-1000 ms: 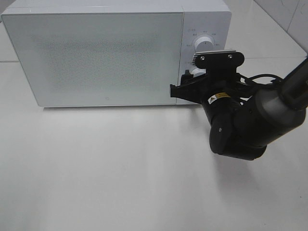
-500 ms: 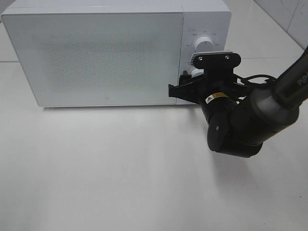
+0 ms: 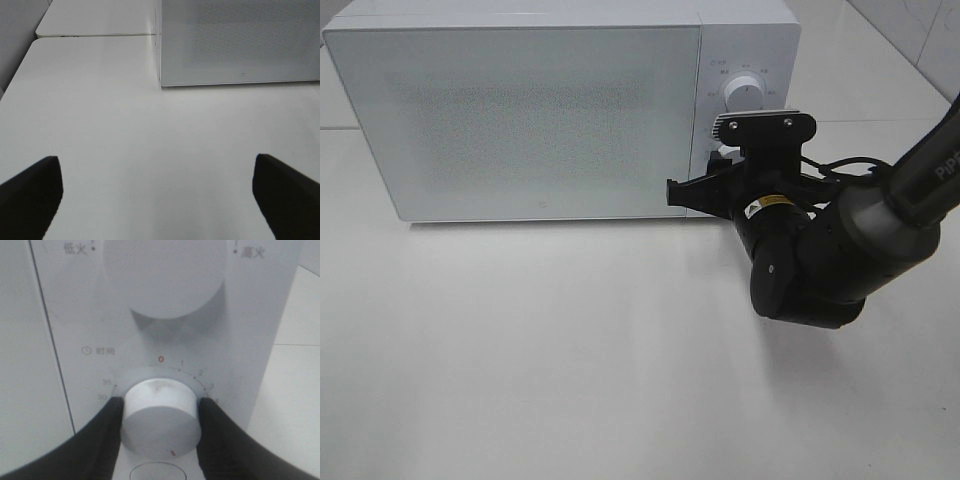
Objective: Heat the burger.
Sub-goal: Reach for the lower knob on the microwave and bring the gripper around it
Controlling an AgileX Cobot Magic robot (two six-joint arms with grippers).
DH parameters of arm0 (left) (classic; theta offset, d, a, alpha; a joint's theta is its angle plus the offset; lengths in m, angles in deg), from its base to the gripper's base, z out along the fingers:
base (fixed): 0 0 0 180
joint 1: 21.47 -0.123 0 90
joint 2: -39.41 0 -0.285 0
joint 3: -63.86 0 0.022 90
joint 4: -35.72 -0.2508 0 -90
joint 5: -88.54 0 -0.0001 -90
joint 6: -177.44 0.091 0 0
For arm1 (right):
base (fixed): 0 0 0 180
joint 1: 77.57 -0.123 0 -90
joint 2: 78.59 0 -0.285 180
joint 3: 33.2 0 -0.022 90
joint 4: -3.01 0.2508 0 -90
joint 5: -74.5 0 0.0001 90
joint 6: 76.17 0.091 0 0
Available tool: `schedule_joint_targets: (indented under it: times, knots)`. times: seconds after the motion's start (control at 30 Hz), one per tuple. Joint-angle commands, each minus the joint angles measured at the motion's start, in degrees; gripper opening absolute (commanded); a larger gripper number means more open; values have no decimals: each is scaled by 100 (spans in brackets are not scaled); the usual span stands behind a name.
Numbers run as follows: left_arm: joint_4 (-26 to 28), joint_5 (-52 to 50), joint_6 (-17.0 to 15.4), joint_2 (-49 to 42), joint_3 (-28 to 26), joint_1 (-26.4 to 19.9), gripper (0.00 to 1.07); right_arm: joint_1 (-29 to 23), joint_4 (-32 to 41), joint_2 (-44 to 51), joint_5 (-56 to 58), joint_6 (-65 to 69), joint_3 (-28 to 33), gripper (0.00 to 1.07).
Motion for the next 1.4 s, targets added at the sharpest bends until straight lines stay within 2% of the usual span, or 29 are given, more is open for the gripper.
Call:
schedule_joint_targets:
  times: [0.03,0.1,0.2,0.27,0.37,0.43,0.47,0.53,0.7,0.73,1.17,1.4]
  knots:
    - [17,-6,-23,-115,23,-11,98,80,-223,11,-350,80,-132,0]
    - [11,-6,-23,-115,23,-11,98,80,-223,11,-407,733,-132,0]
    - [11,-6,-23,-115,23,-11,98,80,-252,11,-418,1003,-132,0]
    - [11,-6,-23,-115,23,-11,98,80,-630,11,-418,2206,-132,0]
    - [11,-6,-23,-115,23,-11,98,80,-762,11,-424,2567,-132,0]
    - [11,-6,-23,-115,23,-11,98,80,-1014,11,-447,3604,-132,0]
    - [11,-6,-23,-115,23,-11,98,80,-1014,11,-447,3604,-132,0]
    - [11,-6,-23,-115,23,-11,98,80,-1112,11,-464,4853,-132,0]
    - [11,-6,-23,-115,23,-11,98,80,-1112,11,-464,5901,-132,0]
    - [11,-6,-23,-115,23,-11,98,80,-1112,11,-464,6434,-132,0]
    - [11,-6,-23,-115,23,-11,98,80,-1106,11,-498,8829,-132,0]
    - [11,-6,-23,-115,23,-11,98,80,-1117,11,-510,9557,-132,0]
